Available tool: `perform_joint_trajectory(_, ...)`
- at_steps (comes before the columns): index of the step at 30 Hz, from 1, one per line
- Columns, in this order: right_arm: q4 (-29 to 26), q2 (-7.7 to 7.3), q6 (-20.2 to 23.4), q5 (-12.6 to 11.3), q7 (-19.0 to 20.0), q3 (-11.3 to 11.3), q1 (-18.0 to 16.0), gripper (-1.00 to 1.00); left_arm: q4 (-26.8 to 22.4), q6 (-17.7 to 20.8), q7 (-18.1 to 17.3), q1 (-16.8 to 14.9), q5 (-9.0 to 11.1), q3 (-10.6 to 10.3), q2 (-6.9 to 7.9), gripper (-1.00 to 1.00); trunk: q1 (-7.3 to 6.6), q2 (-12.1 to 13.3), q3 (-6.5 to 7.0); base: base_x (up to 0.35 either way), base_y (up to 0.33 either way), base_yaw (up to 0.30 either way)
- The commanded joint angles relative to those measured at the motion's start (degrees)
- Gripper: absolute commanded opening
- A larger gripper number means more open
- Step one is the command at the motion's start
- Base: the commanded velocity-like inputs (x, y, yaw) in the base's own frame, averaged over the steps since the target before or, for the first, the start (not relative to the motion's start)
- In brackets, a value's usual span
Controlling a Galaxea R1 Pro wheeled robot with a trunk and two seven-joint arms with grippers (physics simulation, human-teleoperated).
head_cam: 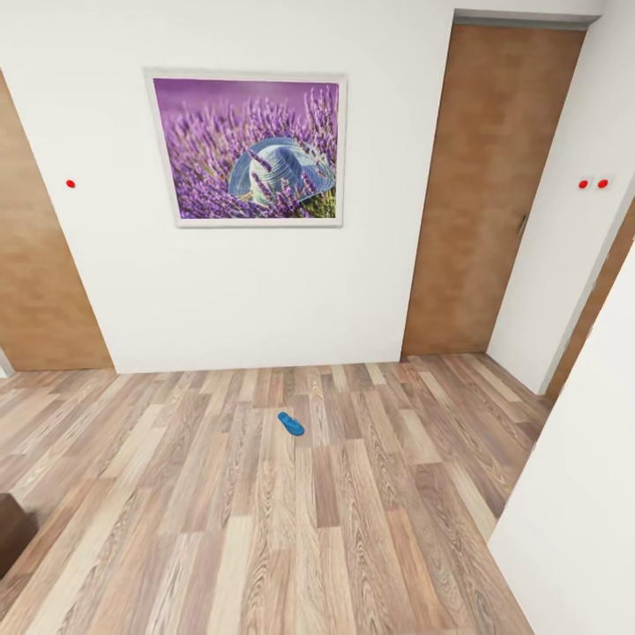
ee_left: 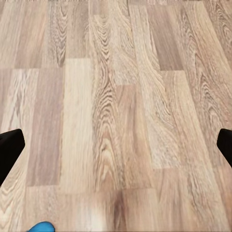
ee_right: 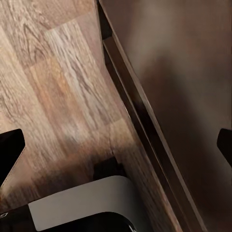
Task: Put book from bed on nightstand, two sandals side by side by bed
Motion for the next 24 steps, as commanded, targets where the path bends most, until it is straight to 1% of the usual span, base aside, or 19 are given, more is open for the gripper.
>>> perform_joint_trajectory(1,0.0,0.0,-0.1,-0.5,0.0,0.0,0.0,1.0,0.0,-0.1,0.0,0.0,0.0,0.0,-0.01,1.0,0.02,0.0,-0.05,0.239,0.0,0.0)
perform_joint_trajectory(20,0.0,0.0,-0.1,-0.5,0.0,0.0,0.0,1.0,0.0,-0.1,0.0,0.0,0.0,0.0,-0.01,1.0,0.02,0.0,-0.05,0.29,0.0,0.0)
perform_joint_trajectory(24,0.0,0.0,-0.1,-0.6,0.0,0.0,0.0,1.0,0.0,-0.2,0.0,0.0,0.0,0.0,-0.01,1.0,0.02,0.0,-0.05,0.193,0.0,0.0)
